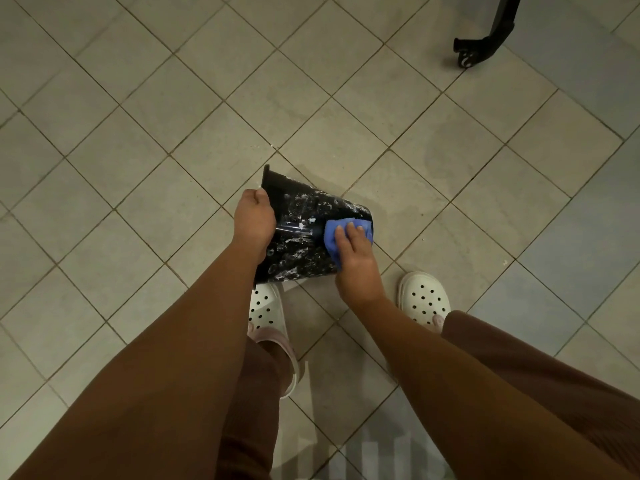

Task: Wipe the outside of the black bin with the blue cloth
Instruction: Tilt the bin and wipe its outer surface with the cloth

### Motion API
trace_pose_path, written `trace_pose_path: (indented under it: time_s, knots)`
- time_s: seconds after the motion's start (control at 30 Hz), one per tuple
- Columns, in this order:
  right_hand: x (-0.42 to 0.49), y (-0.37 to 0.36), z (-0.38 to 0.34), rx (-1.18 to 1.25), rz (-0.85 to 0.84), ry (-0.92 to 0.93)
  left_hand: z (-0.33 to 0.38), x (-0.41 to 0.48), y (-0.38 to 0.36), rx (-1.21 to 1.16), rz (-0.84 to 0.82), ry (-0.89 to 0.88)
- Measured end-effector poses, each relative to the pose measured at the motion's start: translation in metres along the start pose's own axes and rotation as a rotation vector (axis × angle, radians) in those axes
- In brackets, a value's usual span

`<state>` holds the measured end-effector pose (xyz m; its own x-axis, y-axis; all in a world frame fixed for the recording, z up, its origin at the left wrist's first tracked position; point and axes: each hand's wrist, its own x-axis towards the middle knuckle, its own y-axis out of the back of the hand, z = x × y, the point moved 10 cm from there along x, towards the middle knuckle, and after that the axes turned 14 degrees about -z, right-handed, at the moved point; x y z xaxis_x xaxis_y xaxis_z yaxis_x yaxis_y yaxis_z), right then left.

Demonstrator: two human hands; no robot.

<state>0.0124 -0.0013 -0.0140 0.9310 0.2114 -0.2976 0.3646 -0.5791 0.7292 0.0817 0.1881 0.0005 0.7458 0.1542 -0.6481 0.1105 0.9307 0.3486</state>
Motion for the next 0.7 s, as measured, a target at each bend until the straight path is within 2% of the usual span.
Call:
trace_pose_path:
  time_s: [0.13, 0.2, 0.37, 0.47, 0.7]
  knots:
    - [0.0, -0.004, -0.032, -0.082, -0.03, 0.213, 0.003, -0.002, 0.001, 0.039, -0.005, 0.001]
    - [0.011, -0.002, -0.043, -0.081, -0.044, 0.25, 0.007, -0.004, -0.001, 0.06, -0.009, -0.02]
    - [0.025, 0.009, -0.025, 0.054, 0.006, 0.07, 0.001, -0.003, 0.0, -0.022, -0.003, 0.012]
    - [0.018, 0.006, -0.011, 0.02, -0.008, 0.005, -0.001, -0.001, 0.0, -0.043, -0.003, 0.018]
    - [0.008, -0.007, -0.054, -0.105, -0.054, 0.299, 0.0, -0.002, 0.003, -0.011, 0.001, 0.017]
